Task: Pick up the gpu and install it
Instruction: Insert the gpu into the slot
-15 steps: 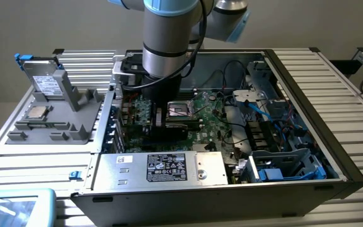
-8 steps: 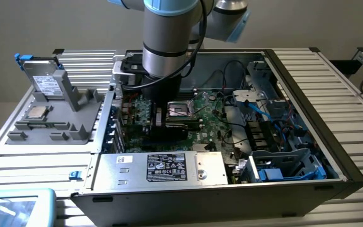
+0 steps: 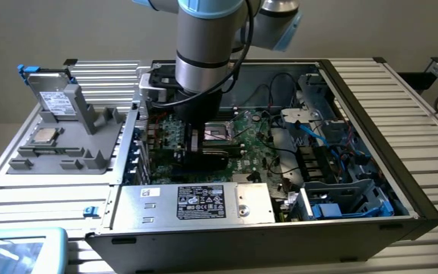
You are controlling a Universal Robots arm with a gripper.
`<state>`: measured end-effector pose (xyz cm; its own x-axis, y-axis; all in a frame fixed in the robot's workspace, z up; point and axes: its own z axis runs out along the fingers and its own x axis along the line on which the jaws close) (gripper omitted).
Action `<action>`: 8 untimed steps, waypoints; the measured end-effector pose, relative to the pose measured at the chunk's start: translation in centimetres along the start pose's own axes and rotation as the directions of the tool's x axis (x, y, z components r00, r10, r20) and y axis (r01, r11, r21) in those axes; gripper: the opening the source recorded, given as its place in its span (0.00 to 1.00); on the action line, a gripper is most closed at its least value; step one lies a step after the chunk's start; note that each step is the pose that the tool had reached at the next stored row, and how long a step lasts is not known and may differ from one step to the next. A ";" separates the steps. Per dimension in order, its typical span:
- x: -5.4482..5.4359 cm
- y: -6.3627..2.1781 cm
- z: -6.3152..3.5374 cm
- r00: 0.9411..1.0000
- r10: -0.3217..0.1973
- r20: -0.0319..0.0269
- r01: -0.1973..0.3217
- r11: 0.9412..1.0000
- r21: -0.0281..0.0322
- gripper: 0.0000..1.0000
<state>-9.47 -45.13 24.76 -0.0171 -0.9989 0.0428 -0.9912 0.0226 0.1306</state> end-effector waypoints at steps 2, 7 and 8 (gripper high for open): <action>0.0 -0.01 0.01 1.000 0.000 0.000 0.000 1.000 0.000 0.27; 0.0 0.24 0.13 1.000 0.000 0.000 0.000 1.000 0.011 0.27; 0.0 0.27 0.13 1.000 0.001 0.000 -0.001 1.000 0.013 0.27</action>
<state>-9.76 -45.11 24.66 -0.0177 -0.9989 0.0424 -0.9928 0.0226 0.1175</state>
